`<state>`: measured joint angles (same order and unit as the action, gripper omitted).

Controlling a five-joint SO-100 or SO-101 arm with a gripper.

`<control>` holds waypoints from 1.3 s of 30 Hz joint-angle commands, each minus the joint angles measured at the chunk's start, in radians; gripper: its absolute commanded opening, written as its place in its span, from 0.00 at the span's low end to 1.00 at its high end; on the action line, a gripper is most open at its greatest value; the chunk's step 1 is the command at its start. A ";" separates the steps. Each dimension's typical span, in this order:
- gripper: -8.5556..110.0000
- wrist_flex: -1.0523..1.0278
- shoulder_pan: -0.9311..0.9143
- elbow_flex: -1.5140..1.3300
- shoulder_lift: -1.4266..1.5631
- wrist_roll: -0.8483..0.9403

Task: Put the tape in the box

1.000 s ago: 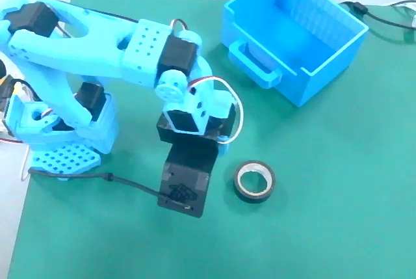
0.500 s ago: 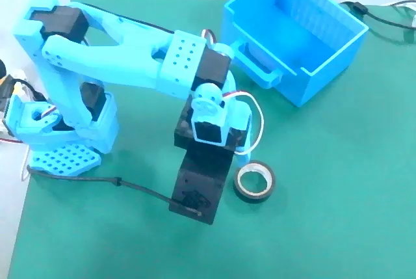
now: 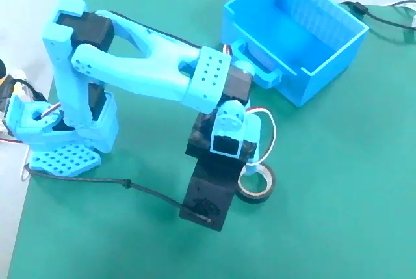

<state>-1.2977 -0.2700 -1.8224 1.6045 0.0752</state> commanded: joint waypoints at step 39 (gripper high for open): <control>0.24 0.137 0.011 0.118 -0.235 0.063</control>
<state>-1.1674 -0.2393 -1.7641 1.3576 0.1104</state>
